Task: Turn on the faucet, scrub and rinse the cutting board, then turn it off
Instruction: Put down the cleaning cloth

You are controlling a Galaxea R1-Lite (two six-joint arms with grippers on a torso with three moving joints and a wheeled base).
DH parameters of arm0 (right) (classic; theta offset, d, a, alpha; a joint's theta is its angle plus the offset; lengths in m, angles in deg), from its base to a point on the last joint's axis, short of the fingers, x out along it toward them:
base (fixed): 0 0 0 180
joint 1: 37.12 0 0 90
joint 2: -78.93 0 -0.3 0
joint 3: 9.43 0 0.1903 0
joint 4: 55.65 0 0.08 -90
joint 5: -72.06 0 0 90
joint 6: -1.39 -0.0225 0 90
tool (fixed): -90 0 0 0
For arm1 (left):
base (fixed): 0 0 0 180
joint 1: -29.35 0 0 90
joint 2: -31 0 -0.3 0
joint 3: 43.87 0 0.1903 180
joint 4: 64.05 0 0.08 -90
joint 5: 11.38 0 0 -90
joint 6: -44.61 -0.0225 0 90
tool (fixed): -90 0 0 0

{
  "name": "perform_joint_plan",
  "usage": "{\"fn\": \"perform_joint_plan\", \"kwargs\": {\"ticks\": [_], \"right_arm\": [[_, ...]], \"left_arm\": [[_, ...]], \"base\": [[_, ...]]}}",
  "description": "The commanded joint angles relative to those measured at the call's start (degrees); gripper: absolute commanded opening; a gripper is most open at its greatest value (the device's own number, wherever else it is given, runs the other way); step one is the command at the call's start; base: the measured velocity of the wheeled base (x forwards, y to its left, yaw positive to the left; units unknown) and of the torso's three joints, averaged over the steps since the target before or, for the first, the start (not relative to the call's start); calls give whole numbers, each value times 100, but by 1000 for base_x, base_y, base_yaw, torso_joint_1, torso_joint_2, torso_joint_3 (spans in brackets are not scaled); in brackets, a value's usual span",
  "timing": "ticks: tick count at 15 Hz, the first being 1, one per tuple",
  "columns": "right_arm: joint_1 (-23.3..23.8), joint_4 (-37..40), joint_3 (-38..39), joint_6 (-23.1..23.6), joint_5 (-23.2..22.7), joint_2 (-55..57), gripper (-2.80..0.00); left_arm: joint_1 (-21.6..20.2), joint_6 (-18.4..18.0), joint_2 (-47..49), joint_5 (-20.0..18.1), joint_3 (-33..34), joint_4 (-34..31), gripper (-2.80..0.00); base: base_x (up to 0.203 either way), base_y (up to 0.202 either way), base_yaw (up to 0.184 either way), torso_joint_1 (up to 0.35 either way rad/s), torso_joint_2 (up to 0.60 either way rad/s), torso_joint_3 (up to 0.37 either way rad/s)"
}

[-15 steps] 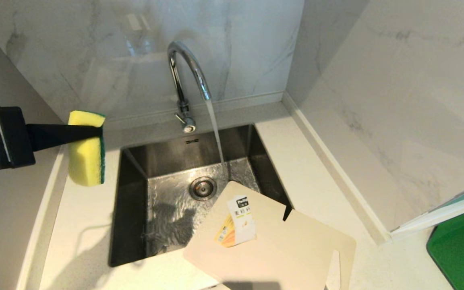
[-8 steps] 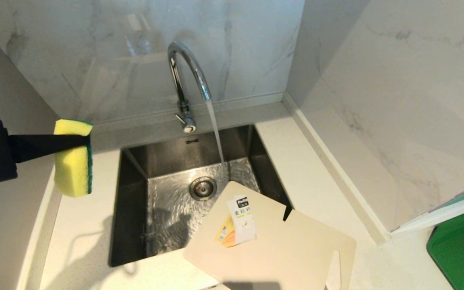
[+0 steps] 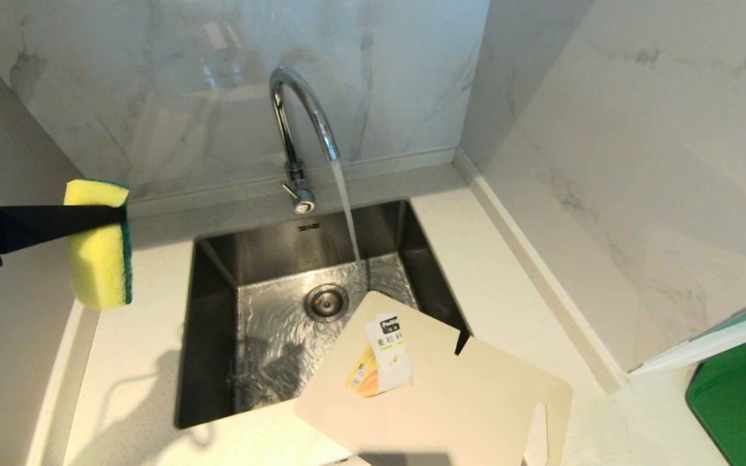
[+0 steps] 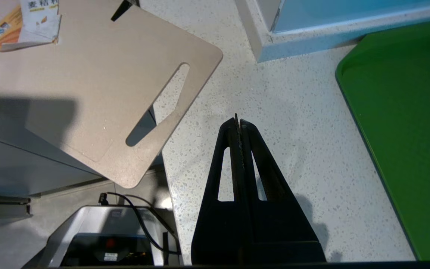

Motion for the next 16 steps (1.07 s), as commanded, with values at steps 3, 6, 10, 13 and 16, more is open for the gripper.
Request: {"fn": "perform_joint_plan", "kwargs": {"ticks": [3,6,10,13,16], "right_arm": [[0,-780,245,-241,89,-9,-280],[0,-1503,573,-274,110,-9,-280],[0,-1409,610,-459,105,-8,-280],[0,-1419,610,-598,131,0,-280],[0,-1419,610,-598,131,0,-280]], "left_arm": [[-1,13,4,-5,-20,0,-280],[-1,13,36,-10,-52,0,-280],[8,13,25,-28,-52,27,-280],[1,14,17,-21,-48,19,-280],[8,-5,52,4,80,-41,-280]], "base": [[0,0,0,0,0,0],[0,0,0,0,0,0],[0,0,0,0,0,0],[0,0,0,0,0,0],[0,0,0,0,0,0]]}}
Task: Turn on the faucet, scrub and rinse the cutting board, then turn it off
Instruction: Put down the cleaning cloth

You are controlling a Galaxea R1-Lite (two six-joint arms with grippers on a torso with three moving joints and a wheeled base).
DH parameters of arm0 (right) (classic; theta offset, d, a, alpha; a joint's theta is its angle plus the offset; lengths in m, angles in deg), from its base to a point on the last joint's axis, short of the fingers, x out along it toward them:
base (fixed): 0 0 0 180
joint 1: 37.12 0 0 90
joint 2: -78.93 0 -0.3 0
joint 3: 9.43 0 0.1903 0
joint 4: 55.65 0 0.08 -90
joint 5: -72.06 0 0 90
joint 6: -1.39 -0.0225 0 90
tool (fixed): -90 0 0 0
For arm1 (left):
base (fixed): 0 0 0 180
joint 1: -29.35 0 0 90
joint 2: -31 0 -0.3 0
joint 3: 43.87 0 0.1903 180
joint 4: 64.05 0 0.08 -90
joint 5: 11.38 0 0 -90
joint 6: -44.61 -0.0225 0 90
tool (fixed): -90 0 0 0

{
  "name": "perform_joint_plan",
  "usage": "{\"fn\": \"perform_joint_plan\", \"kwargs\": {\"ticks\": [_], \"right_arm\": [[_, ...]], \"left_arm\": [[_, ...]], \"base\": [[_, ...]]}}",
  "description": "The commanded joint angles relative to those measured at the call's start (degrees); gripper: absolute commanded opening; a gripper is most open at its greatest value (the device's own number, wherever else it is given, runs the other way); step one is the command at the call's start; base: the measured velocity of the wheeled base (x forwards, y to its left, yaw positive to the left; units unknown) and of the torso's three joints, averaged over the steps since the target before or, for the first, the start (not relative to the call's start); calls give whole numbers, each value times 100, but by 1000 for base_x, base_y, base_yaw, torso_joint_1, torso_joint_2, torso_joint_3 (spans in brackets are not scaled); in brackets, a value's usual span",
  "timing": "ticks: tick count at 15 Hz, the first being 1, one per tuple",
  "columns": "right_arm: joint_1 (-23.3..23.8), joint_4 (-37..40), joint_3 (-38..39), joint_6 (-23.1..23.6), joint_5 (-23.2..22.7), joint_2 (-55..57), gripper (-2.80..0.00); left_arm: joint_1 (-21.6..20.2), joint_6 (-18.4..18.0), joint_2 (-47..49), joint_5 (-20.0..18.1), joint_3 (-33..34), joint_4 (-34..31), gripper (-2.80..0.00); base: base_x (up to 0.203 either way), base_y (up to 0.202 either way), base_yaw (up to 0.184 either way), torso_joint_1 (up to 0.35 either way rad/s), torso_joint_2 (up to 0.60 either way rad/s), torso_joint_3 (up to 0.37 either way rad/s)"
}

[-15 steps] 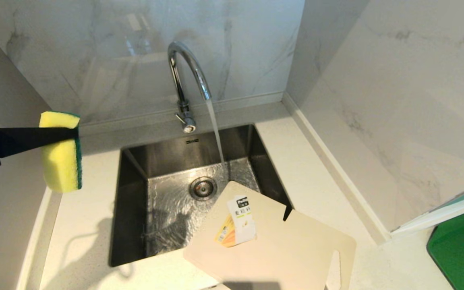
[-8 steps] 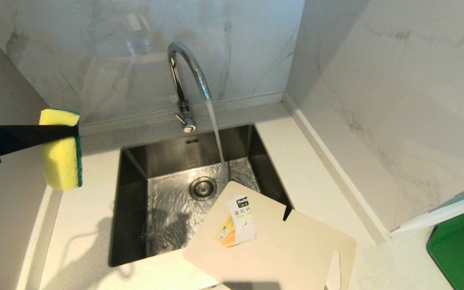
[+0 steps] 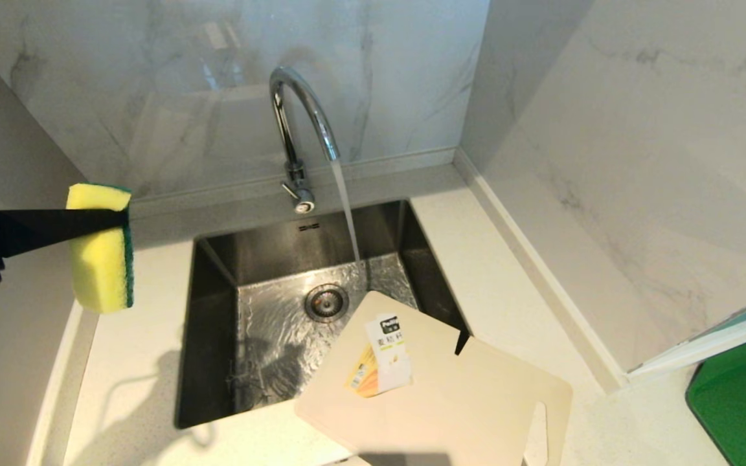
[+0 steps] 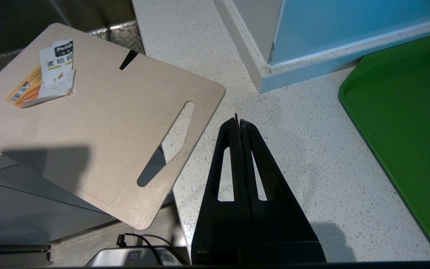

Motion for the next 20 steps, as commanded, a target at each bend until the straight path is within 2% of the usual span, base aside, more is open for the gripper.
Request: {"fn": "perform_joint_plan", "kwargs": {"ticks": [1,5,7,10,12,14,16,20], "right_arm": [[2,-2,9,-5,0,10,-280],[2,-2,9,-5,0,10,-280],[2,-2,9,-5,0,10,-280],[2,-2,9,-5,0,1,-280],[2,-2,9,-5,0,2,-280],[2,-2,9,-5,0,10,-280],[2,-2,9,-5,0,10,-280],[2,-2,9,-5,0,10,-280]], "left_arm": [[1,5,139,40,36,-77,-280],[1,-235,695,854,108,-226,-280],[6,-270,850,891,164,-227,-280],[1,-586,1181,926,370,-337,-280],[-94,-579,1540,1163,289,-822,-280],[-318,-437,1887,1367,-170,-1777,-280],[-628,-153,2273,1380,-555,-2205,-280],[-1428,-104,2752,813,-740,-2250,-280]], "base": [[0,0,0,0,0,0],[0,0,0,0,0,0],[0,0,0,0,0,0],[0,0,0,0,0,0],[0,0,0,0,0,0],[0,0,0,0,0,0],[0,0,0,0,0,0],[0,0,0,0,0,0]]}}
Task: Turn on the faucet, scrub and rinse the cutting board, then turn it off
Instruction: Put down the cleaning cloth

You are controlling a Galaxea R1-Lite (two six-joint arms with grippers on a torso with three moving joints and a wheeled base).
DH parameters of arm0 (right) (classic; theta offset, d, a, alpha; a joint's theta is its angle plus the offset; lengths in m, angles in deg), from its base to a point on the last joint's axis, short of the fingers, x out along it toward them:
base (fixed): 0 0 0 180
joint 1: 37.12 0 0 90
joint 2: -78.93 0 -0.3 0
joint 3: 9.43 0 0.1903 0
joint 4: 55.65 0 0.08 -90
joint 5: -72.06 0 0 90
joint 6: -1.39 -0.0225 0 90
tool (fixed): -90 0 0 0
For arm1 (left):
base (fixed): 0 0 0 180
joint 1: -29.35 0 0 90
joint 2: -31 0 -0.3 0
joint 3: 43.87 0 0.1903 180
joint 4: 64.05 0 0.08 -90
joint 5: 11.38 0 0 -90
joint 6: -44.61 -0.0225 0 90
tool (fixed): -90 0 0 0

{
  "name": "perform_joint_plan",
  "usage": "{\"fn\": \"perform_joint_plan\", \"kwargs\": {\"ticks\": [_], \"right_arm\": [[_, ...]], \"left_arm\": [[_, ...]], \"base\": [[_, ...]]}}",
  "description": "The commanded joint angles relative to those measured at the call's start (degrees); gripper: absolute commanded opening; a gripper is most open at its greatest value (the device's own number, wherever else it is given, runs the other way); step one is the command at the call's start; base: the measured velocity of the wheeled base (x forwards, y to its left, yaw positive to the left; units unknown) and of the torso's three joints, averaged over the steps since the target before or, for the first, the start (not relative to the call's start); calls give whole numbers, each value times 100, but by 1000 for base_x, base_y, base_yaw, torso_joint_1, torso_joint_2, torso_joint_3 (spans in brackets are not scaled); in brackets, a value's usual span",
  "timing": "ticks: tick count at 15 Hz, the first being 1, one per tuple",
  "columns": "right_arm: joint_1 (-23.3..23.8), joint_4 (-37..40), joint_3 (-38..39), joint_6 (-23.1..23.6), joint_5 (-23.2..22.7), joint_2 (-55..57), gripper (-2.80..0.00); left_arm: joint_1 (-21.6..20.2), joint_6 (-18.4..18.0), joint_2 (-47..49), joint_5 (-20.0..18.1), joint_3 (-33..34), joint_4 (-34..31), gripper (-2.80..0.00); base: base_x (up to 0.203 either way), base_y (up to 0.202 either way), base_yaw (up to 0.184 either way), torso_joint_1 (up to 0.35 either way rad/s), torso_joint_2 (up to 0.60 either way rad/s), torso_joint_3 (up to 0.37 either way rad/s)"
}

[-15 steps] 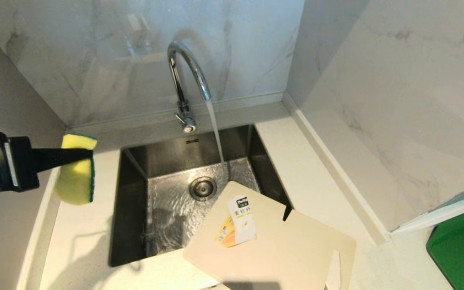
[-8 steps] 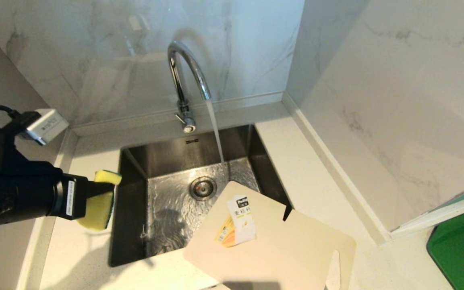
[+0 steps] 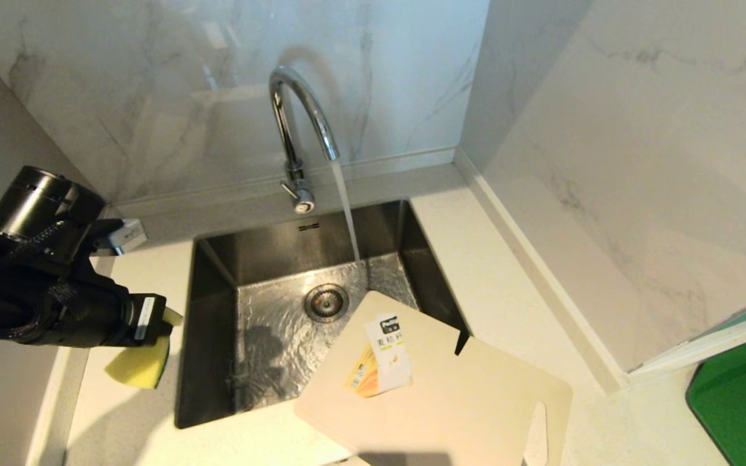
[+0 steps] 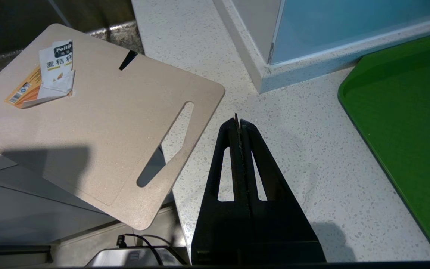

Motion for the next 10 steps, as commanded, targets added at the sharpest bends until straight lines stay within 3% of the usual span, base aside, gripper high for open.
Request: {"fn": "perform_joint_plan", "kwargs": {"ticks": [1,4,10], "right_arm": [[-5,-1,9,-2,0,10,-280],[2,-1,9,-2,0,2,-280],[2,-1,9,-2,0,9,-280]], "left_arm": [[-534,24,451,-221,-143,-51,-280],[-1073,13,773,-484,-199,-105,-280],[-1755,34,1222,-495,-220,-425,-280]], "base": [[0,0,0,0,0,0],[0,0,0,0,0,0],[0,0,0,0,0,0]]}}
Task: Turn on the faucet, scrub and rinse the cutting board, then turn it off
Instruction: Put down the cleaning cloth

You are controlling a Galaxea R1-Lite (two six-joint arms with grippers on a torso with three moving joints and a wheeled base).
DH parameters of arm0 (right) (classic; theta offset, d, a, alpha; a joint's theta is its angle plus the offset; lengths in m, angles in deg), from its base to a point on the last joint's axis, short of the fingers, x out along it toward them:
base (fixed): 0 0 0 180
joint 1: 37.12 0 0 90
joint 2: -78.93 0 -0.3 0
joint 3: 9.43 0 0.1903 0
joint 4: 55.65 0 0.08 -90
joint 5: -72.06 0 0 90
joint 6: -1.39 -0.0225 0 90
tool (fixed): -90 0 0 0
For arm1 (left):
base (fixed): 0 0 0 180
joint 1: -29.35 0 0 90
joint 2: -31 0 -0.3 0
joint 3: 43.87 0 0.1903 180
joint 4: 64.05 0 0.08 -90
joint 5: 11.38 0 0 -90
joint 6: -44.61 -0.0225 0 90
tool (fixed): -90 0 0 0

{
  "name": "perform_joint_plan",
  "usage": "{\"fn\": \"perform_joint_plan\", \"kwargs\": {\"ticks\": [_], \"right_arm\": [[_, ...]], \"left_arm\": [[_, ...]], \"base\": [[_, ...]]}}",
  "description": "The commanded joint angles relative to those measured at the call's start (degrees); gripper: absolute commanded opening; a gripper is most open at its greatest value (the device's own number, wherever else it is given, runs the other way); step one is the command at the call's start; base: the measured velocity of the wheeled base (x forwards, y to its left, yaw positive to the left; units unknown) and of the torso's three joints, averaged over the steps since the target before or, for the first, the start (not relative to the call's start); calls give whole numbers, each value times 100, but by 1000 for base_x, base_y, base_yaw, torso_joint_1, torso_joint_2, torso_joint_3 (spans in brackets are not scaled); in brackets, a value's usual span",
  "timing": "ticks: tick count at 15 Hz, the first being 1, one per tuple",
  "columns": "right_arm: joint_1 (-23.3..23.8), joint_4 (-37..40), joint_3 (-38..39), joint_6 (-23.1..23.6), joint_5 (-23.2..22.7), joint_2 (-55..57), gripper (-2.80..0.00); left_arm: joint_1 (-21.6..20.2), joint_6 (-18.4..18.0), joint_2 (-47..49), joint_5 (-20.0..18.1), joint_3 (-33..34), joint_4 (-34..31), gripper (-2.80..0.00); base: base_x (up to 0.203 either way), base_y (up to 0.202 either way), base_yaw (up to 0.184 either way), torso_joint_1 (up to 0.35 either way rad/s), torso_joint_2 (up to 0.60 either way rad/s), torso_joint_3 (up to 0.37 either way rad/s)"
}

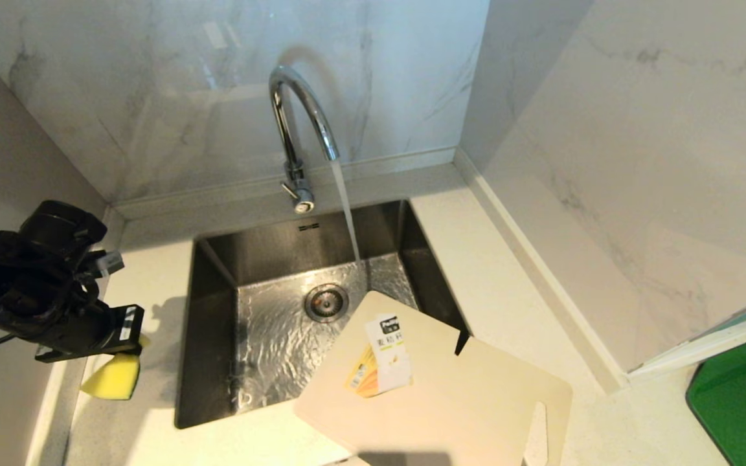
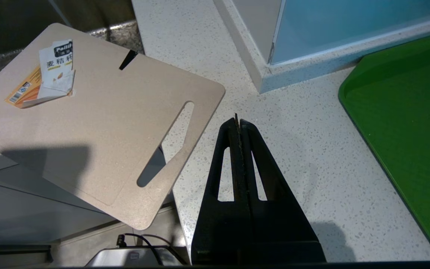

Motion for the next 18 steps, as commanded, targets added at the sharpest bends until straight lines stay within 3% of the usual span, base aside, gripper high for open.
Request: {"fn": "perform_joint_plan", "kwargs": {"ticks": [1,8,17,18], "right_arm": [[0,-1,9,-2,0,7,-280],[0,-1,9,-2,0,5,-280],[-1,-1,9,-2,0,7,-280],[0,-1,9,-2,0,4,-280]], "left_arm": [[-335,-6,363,7,-59,-6,-280],[-923,-217,1190,20,-953,24,-280],[-1445,-447,1903,19,-1586,33,-280],[-1462,-450,1913,16,-1633,32,0]], "base": [[0,0,0,0,0,0],[0,0,0,0,0,0],[0,0,0,0,0,0],[0,0,0,0,0,0]]}}
